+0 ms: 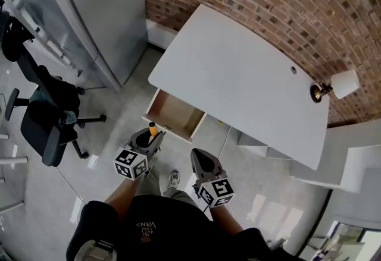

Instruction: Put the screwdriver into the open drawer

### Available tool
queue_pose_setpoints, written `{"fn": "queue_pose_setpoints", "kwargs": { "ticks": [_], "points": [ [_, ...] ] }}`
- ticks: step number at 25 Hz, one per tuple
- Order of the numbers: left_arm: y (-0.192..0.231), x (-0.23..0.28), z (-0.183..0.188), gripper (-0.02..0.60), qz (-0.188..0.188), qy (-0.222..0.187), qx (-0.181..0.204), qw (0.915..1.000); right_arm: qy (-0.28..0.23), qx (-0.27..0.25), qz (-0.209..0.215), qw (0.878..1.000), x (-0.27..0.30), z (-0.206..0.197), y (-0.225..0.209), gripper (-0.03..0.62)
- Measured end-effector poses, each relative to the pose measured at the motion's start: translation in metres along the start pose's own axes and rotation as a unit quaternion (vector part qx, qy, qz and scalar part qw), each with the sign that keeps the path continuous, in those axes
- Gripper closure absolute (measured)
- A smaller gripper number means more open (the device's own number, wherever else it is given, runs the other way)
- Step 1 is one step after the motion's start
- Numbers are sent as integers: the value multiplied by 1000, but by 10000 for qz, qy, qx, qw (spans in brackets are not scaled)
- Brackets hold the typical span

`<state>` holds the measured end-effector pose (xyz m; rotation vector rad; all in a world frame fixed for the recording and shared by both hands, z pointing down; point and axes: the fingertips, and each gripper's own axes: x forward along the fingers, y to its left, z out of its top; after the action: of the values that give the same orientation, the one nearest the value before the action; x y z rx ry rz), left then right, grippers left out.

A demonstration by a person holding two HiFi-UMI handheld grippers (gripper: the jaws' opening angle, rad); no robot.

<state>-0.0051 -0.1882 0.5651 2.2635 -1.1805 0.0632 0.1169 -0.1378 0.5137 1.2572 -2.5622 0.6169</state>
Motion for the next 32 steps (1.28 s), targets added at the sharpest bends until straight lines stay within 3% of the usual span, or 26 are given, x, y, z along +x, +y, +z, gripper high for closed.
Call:
{"fn": "queue_pose_setpoints", "kwargs": {
  "ticks": [20,32],
  "points": [
    [119,133,-67,459,32,456,-416,9981,435,244,-108,9987,93,-42,-30,600],
    [167,193,-117,459,223,1195,-508,9913,690,348,-34,9970,123,-71,-36,600]
  ]
}}
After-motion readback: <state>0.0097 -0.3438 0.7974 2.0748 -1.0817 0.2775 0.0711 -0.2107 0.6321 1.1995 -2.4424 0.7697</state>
